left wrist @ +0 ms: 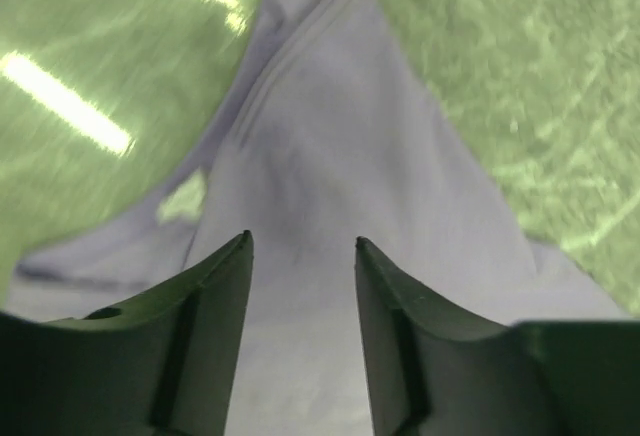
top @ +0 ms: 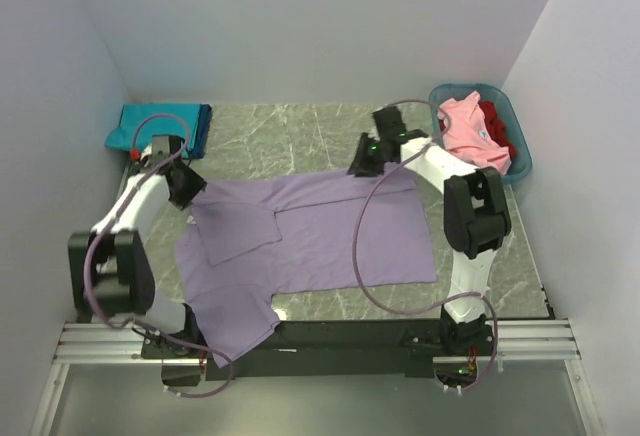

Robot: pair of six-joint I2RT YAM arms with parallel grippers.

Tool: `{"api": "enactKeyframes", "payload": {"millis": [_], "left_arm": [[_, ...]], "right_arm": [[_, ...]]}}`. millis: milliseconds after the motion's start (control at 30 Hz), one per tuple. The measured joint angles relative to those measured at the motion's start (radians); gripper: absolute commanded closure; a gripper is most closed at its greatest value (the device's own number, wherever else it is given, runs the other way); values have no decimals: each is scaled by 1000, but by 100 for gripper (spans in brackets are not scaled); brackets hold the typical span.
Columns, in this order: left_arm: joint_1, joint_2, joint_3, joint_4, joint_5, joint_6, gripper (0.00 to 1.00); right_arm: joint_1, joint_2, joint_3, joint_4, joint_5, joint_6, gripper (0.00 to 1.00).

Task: Fold and stack the t-shirts
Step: Fold the tshirt

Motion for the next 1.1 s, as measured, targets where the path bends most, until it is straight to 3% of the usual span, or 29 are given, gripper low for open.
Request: {"api": "enactKeyframes", "payload": {"millis": [300,433,700,833,1100], "left_arm": [[7,409,251,56,-15,21,62],[35,489,275,53,0,3,64],[112,494,280,54,55,-43,64],[121,495,280,55,71,-52,59],[124,483,280,62,89,-44,38]], "right_arm": [[-178,106,35,21,54,50,68],[-219,181,56,32,41,90,68],[-271,192,68,40,32,161,68],[-271,192,67,42,39,184,68],[-271,154,32,43,89,150,68]]}}
